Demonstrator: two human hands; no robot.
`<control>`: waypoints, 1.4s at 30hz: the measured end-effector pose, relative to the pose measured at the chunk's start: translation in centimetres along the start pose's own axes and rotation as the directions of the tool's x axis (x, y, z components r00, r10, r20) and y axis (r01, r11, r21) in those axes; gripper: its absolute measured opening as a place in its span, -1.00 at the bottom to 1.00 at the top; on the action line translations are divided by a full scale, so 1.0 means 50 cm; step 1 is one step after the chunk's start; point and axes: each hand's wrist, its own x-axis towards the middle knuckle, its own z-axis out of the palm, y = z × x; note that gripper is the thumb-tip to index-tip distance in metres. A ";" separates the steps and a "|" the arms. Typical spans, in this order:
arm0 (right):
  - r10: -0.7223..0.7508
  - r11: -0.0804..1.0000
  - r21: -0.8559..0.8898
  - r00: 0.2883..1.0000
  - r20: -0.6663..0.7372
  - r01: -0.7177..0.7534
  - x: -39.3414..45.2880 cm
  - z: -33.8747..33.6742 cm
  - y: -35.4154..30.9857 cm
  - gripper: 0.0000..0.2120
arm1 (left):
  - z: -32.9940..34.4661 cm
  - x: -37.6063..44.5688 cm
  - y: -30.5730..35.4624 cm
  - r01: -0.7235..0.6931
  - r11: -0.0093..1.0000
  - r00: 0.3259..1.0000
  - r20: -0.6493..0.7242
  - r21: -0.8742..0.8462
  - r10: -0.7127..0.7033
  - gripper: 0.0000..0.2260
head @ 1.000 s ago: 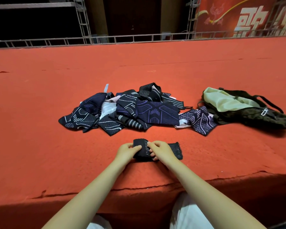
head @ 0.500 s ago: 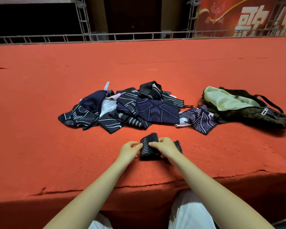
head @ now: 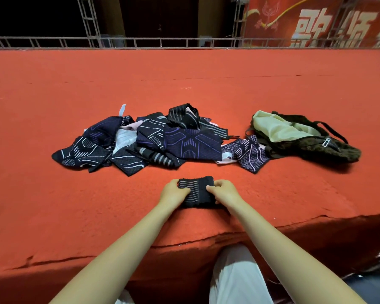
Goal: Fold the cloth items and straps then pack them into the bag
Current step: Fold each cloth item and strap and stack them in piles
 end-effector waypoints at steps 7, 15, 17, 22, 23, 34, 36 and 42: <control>-0.012 0.924 0.369 0.959 0.283 -0.097 -0.015 0.050 -0.059 -0.81 | -0.032 0.000 -0.048 0.151 0.866 0.988 0.070 -0.476 -0.134 -0.79; -0.027 0.936 -0.352 1.000 -0.001 0.025 0.003 0.061 -0.031 -0.80 | -0.024 0.009 -0.056 0.038 0.978 0.998 0.051 -0.207 -0.029 -0.84; -0.061 0.913 -0.408 0.995 -0.074 0.026 -0.001 0.054 -0.019 -0.77 | -0.021 0.012 -0.046 0.053 0.986 0.998 0.031 -0.158 -0.049 -0.82; -0.221 0.961 -0.204 0.961 -0.168 0.185 -0.003 0.039 -0.002 -0.79 | -0.022 -0.006 -0.017 0.160 0.842 0.984 0.150 -0.515 -0.096 -0.72; -0.206 0.976 -0.101 0.965 -0.162 0.191 -0.005 0.034 -0.002 -0.81 | -0.021 -0.012 -0.009 0.195 0.786 0.975 0.202 -0.587 -0.091 -0.65; 0.008 0.973 -0.230 0.994 -0.110 -0.033 0.015 -0.053 0.028 -0.95 | 0.054 -0.009 0.027 0.122 0.820 0.988 0.144 -0.560 -0.049 -0.86; -0.003 0.960 -0.277 0.988 -0.153 -0.040 0.014 -0.053 0.032 -0.90 | 0.056 -0.004 0.025 0.138 0.849 0.987 0.145 -0.510 -0.073 -0.82; 0.036 0.985 -0.164 0.992 -0.124 -0.057 0.015 -0.059 0.038 -0.96 | 0.077 -0.013 0.067 0.200 0.944 0.928 0.359 -0.263 -0.097 -0.90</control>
